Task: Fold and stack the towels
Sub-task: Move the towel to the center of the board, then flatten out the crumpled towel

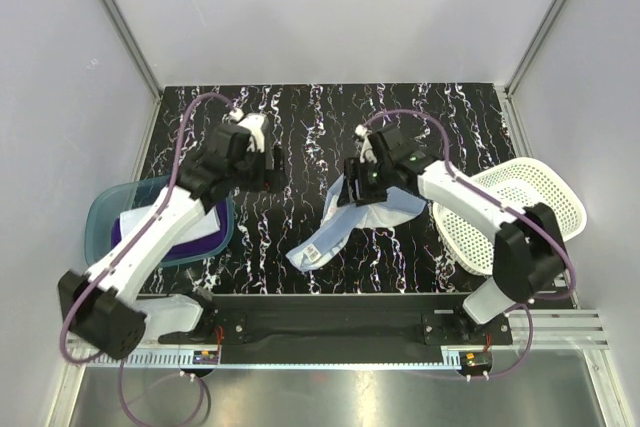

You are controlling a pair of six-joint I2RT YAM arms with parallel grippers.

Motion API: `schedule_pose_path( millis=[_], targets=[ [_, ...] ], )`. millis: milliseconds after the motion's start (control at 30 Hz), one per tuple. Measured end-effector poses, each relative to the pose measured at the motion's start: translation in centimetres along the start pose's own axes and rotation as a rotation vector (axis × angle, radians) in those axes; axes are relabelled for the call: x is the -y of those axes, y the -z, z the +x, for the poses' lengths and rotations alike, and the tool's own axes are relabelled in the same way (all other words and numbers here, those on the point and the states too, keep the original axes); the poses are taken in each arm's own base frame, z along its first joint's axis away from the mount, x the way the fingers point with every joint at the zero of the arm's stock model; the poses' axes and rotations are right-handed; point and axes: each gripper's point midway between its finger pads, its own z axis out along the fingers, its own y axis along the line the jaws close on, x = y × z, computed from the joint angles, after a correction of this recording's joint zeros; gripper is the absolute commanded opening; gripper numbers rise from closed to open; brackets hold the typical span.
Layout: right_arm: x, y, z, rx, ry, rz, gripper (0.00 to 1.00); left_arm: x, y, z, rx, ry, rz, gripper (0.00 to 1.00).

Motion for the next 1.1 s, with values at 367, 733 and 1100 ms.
schedule_pose_path(
  millis=[367, 733, 1100],
  targets=[
    [9.3, 6.0, -6.5, 0.233, -0.128, 0.321, 0.60, 6.5, -11.9, -3.6, -0.174, -0.082, 0.187, 0.74],
    [12.4, 7.3, -7.0, 0.253, -0.179, 0.381, 0.55, 10.9, -23.9, 0.2, -0.331, -0.154, 0.286, 0.56],
    [12.6, 6.8, -5.7, 0.246, -0.160, 0.357, 0.53, 10.5, -27.5, 2.1, -0.354, -0.158, 0.223, 0.56]
  ],
)
